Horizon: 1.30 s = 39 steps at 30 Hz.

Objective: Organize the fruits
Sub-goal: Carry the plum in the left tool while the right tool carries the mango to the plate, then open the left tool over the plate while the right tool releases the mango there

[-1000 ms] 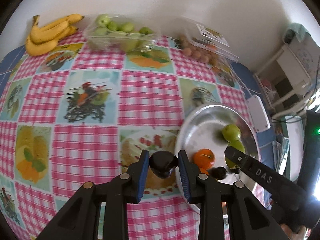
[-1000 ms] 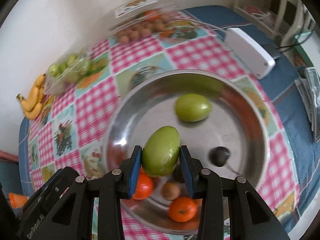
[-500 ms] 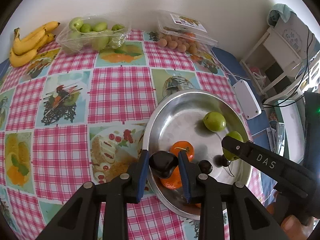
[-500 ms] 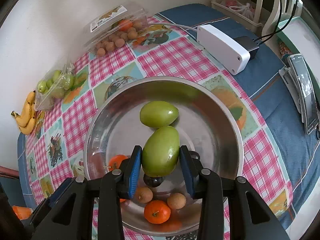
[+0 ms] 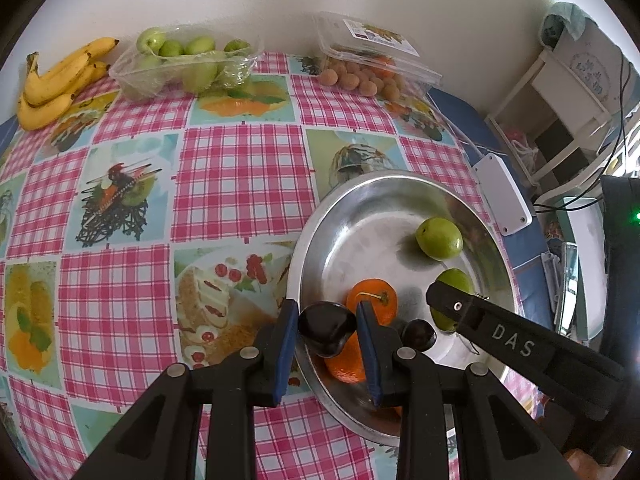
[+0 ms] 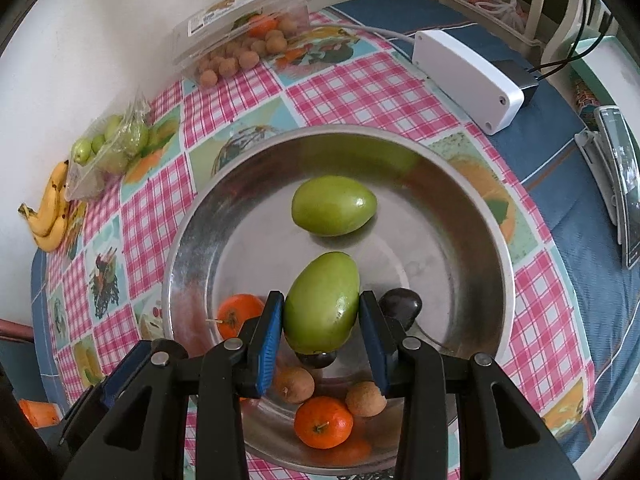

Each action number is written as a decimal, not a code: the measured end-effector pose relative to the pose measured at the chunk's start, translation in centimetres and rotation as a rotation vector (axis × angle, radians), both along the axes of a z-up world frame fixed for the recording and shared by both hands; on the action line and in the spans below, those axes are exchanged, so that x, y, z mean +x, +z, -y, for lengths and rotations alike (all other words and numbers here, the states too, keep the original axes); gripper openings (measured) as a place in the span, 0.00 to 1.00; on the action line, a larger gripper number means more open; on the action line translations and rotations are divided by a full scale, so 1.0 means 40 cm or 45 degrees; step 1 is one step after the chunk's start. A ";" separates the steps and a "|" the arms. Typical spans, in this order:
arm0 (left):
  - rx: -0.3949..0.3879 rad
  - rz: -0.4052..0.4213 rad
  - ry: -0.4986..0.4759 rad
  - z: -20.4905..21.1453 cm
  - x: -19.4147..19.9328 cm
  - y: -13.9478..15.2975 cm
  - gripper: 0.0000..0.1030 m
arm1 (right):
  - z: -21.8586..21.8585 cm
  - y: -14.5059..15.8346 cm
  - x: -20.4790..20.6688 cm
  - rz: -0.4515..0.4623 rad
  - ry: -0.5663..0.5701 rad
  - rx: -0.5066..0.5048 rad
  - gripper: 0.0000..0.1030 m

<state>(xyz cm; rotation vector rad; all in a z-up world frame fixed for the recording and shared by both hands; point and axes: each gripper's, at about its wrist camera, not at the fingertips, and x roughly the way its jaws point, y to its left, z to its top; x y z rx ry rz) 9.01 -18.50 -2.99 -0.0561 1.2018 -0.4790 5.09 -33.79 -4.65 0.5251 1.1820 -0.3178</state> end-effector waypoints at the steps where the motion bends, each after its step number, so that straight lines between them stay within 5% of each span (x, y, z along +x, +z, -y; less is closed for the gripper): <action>1: 0.000 0.000 -0.001 0.001 0.000 -0.001 0.31 | -0.001 -0.002 0.001 0.000 0.003 0.001 0.39; 39: 0.001 -0.002 0.067 -0.023 0.023 -0.019 0.38 | -0.024 0.011 0.020 0.093 0.047 0.008 0.39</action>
